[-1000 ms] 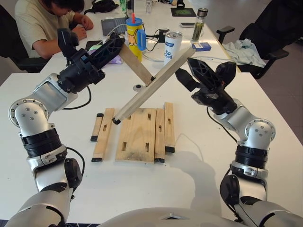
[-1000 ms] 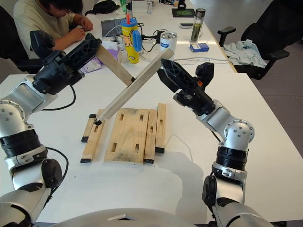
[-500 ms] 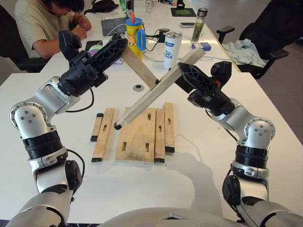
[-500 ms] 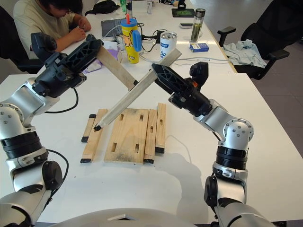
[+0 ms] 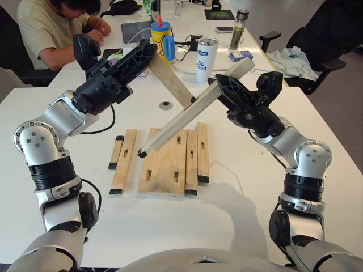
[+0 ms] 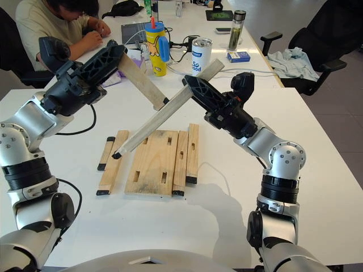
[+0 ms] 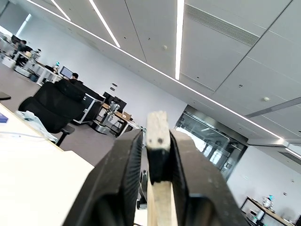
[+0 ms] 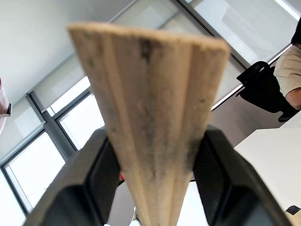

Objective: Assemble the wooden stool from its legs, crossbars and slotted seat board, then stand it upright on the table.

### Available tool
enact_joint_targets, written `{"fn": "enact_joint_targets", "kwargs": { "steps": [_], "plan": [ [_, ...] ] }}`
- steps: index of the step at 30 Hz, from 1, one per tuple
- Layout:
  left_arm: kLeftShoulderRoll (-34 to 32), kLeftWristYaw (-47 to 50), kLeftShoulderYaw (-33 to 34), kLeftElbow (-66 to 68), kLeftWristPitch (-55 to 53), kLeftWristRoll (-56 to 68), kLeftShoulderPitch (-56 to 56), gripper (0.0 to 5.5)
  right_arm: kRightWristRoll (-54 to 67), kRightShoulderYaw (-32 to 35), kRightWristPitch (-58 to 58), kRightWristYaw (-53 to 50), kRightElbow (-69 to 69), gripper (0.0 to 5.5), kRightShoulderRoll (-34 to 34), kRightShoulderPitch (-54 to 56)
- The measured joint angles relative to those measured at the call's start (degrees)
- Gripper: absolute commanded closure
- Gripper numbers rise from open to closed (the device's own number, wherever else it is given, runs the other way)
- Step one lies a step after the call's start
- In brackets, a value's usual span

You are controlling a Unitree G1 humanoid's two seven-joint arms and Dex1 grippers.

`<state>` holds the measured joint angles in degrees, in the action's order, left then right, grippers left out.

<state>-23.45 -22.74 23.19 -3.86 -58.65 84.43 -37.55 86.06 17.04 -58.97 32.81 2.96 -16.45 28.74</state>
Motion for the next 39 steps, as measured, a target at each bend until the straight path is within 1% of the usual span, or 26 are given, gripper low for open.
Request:
{"fn": "enact_joint_targets", "kwargs": {
  "steps": [4,6,8,10,12,15,17,19,21,25,28,31,33,36,39],
  "plan": [
    [0.10,2.46,2.09,0.94,4.37,0.12,-1.23,3.34,-0.14,0.00,0.06,0.03,-0.43,3.45,-0.22,0.00],
    [-0.46,3.22,4.54,1.77,7.26,0.10,-2.59,3.03,-1.77,-0.01,1.14,0.70,-0.04,3.45,-0.64,-0.19],
    [-3.68,1.87,5.47,2.09,8.76,-2.63,-2.34,2.65,-4.77,0.02,2.99,1.66,2.08,3.45,-1.47,-1.86],
    [-8.43,-2.87,4.79,0.02,9.25,-8.07,2.38,2.27,-6.65,0.52,4.00,3.62,4.36,3.45,-3.05,-4.71],
    [-12.42,-10.08,1.65,-4.81,7.97,-12.00,11.14,1.98,-6.75,2.60,4.27,5.78,4.40,3.45,-5.12,-6.25],
    [-17.95,-22.48,-4.56,-13.98,4.11,-14.92,24.54,1.93,-5.98,7.38,4.95,7.99,1.46,3.45,-9.11,-6.11],
    [-22.80,-29.33,-10.86,-19.07,5.99,-21.82,29.90,1.93,-7.06,9.04,6.47,9.01,-0.94,3.45,-11.33,-5.79],
    [-27.27,-33.72,-18.28,-22.31,10.37,-31.55,33.40,1.93,-11.10,7.32,7.55,11.70,-1.24,3.45,-12.45,-5.77],
    [-29.63,-35.75,-24.91,-23.50,17.23,-42.26,35.86,1.93,-14.39,4.32,8.18,14.97,-1.24,3.45,-12.73,-6.29],
    [-29.72,-36.06,-35.66,-21.95,34.72,-62.36,36.38,1.93,-19.52,0.59,9.89,20.83,-1.83,3.45,-12.80,-7.56],
    [-26.68,-33.59,-41.75,-17.16,46.50,-74.28,36.46,1.93,-23.34,-2.86,10.66,26.07,-3.17,3.45,-13.31,-8.12],
    [-24.15,-31.16,-44.24,-13.87,53.30,-80.59,36.38,1.93,-25.99,-5.38,11.18,29.47,-3.18,3.45,-13.76,-8.09],
    [-22.65,-30.10,-45.54,-11.66,55.95,-83.84,36.30,1.93,-27.44,-6.88,11.43,31.23,-2.98,3.45,-14.02,-8.08],
    [-20.96,-29.63,-46.21,-9.68,57.65,-85.70,35.59,1.93,-29.90,-8.62,12.97,33.13,-2.94,3.45,-14.07,-7.90],
    [-20.63,-30.36,-46.24,-8.78,58.13,-86.13,35.33,1.93,-33.52,-10.75,15.50,34.87,-4.44,3.45,-13.95,-7.37]
  ]
}}
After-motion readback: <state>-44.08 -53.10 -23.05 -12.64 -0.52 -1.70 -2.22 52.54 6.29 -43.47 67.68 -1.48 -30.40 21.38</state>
